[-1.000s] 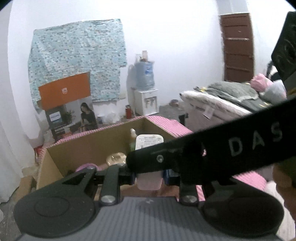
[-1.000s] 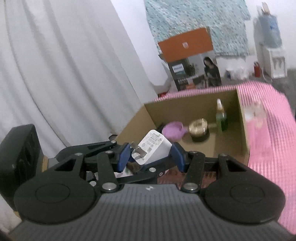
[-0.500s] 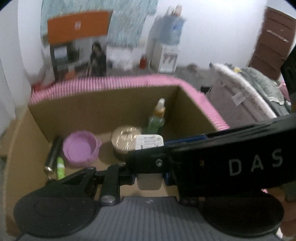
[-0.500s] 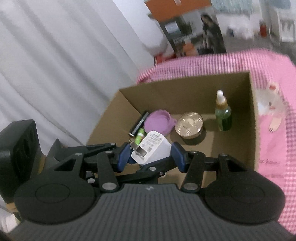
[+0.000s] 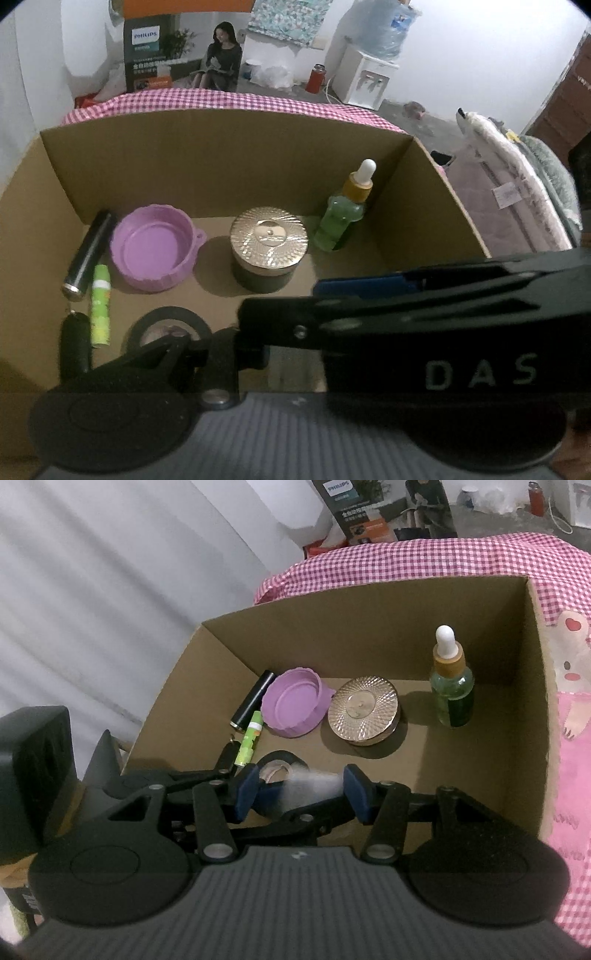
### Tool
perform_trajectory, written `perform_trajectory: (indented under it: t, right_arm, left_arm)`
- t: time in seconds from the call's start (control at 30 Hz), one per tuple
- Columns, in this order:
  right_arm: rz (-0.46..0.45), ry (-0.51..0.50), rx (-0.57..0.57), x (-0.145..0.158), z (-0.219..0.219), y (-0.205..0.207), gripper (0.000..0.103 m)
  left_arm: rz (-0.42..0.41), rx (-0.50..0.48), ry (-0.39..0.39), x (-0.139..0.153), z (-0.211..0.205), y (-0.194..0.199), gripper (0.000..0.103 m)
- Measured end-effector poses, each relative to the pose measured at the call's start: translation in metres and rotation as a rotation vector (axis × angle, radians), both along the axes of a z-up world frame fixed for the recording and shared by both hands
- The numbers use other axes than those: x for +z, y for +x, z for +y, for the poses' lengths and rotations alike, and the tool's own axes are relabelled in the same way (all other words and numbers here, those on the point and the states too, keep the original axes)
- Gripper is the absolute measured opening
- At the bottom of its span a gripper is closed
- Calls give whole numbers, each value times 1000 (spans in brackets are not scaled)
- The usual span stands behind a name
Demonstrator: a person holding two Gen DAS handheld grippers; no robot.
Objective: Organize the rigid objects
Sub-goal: 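Carry the white charger over the box with the right tool, then open the right tool to drop the charger into the box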
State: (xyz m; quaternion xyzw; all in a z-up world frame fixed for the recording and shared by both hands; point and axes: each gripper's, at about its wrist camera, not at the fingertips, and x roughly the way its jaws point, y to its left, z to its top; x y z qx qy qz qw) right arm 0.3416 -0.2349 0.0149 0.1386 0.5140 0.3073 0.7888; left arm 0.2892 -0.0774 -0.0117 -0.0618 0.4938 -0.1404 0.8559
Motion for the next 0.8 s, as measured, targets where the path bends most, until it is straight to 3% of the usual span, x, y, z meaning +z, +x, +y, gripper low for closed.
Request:
perform_trajectory:
  t: [0.3,0.57,0.8]
  right_arm:
    - [-32,-35,-12,-1,-3,1,51]
    - [-105,-23,-53,18,-17,-12,52]
    - [-197,-26,-53,61,-26,-34,52]
  left_arm:
    - [-19,-10,-19,6,-8,-5,47]
    - [-119,-38,-8,29,-9,-27,66]
    - [-275,-85,10,64,8,-79,82]
